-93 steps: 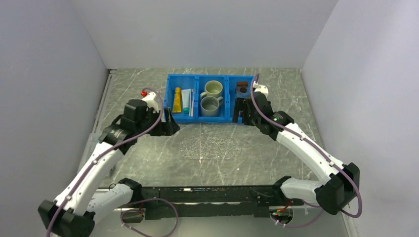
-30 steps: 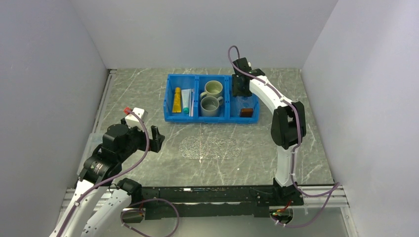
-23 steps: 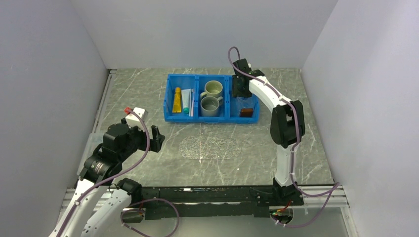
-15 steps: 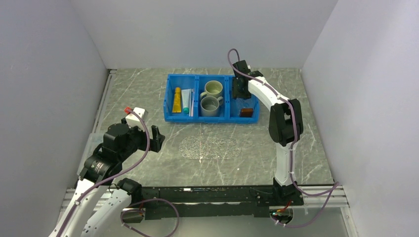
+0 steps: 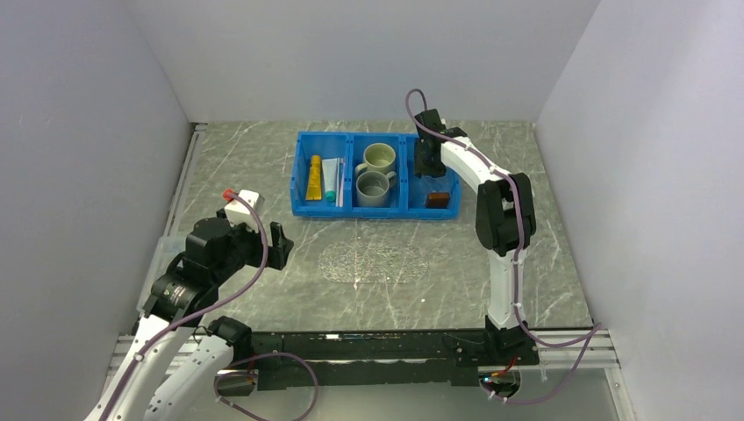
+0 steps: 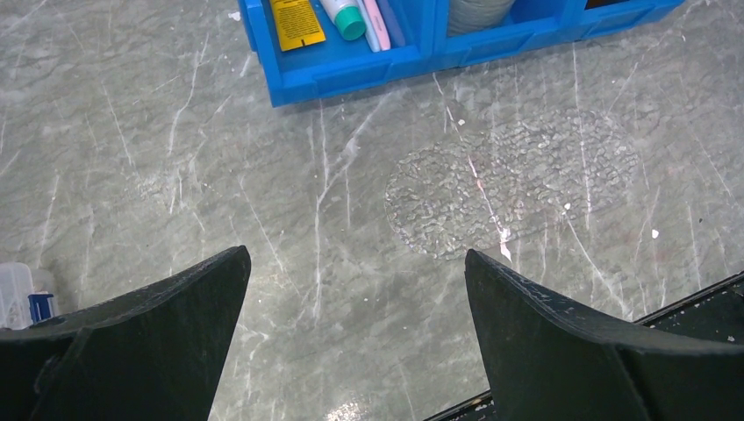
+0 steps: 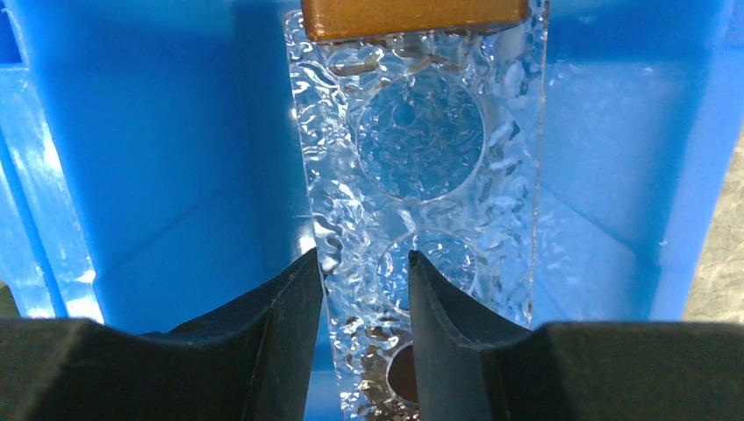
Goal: Prepare toiletry sets of a toothbrush and toothpaste on the tray
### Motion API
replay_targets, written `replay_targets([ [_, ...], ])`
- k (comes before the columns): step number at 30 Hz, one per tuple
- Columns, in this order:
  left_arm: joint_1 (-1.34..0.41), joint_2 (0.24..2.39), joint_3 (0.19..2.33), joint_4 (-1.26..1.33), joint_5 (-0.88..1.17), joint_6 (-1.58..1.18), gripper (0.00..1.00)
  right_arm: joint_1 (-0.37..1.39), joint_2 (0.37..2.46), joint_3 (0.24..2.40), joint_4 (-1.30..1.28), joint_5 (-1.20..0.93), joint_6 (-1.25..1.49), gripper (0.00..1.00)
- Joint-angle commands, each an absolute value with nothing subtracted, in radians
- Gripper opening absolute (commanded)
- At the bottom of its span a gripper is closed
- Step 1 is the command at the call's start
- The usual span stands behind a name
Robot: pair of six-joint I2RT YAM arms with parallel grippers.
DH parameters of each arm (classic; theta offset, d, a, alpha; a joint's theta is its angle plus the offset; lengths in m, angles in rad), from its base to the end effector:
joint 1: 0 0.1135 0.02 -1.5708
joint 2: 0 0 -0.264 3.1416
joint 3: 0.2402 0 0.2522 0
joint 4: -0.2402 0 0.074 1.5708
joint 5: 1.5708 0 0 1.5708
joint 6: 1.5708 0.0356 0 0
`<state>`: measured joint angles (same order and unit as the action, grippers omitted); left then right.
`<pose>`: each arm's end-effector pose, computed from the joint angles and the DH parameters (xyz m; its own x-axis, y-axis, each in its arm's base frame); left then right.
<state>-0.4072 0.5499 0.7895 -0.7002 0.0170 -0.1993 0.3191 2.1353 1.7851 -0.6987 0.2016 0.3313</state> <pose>0.1070 -0.0468 0.3192 -0.4812 -0.0080 -0.8766 0.3211 0.9289 -0.1847 0.4449 0.1395 0.2145 -0.8475 0.0556 -0.5279 0.0667 0.9978 -0.0020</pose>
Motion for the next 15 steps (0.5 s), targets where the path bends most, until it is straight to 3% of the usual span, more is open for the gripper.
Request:
replay_targets([
  [1, -0.411, 0.559, 0.792, -0.669, 0.003, -0.186, 0.99, 0.318, 2.152, 1.833, -0.676, 0.188, 0.328, 0.4],
  [10, -0.411, 0.565, 0.793, -0.67, 0.003, -0.187, 0.99, 0.32, 2.147, 1.839, -0.677, 0.201, 0.319, 0.31],
  [15, -0.411, 0.563, 0.793, -0.67, 0.003, -0.185, 0.99, 0.327, 2.124, 1.84, -0.679, 0.225, 0.314, 0.2],
])
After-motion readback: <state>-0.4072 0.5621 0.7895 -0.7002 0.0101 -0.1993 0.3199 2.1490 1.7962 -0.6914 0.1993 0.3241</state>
